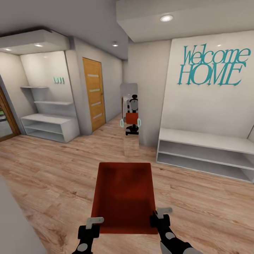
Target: Move the two storage containers from the living room to the garage. In the garage, place one container on the floor and stack the other container on top of it (either order is fine).
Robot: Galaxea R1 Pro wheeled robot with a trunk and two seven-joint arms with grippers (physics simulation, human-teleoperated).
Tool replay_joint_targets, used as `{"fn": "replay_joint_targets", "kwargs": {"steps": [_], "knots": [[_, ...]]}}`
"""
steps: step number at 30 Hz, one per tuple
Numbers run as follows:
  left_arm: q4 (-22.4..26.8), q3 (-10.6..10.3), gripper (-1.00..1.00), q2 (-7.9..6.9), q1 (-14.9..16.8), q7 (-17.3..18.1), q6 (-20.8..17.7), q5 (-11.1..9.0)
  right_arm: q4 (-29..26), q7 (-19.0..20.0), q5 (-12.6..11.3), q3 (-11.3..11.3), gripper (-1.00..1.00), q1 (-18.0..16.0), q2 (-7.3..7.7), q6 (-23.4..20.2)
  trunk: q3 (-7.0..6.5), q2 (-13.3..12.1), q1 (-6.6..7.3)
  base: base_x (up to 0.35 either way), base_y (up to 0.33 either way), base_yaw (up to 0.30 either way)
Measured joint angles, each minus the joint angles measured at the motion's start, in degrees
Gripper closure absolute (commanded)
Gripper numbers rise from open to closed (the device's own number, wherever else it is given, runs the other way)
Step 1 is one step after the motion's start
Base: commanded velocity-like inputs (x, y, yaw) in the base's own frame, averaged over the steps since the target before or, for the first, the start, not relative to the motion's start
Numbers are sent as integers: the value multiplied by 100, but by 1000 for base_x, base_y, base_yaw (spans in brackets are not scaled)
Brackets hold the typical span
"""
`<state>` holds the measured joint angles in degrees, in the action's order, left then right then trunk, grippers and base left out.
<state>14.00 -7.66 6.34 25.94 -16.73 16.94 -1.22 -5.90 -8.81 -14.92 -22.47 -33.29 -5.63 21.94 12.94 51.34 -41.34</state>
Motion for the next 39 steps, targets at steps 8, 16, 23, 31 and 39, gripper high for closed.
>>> {"fn": "replay_joint_targets", "kwargs": {"steps": [8,16,23,31,39], "knots": [[4,1,100,0,0,0,-4,4,0,0,-2,1,100,0,0,0,0,0,0,322,0,0],[3,1,100,0,1,0,-4,4,0,0,-3,0,100,0,0,0,0,0,0,322,0,0],[3,2,100,0,0,0,-4,4,0,0,-3,0,100,0,0,0,0,0,0,322,0,0],[2,-3,100,-3,0,2,-1,-3,0,-5,-1,-1,100,0,-3,0,0,0,0,322,0,0],[9,-7,100,-8,0,6,-7,-4,-1,-11,-1,-1,100,0,-7,0,0,0,0,322,0,0]]}}
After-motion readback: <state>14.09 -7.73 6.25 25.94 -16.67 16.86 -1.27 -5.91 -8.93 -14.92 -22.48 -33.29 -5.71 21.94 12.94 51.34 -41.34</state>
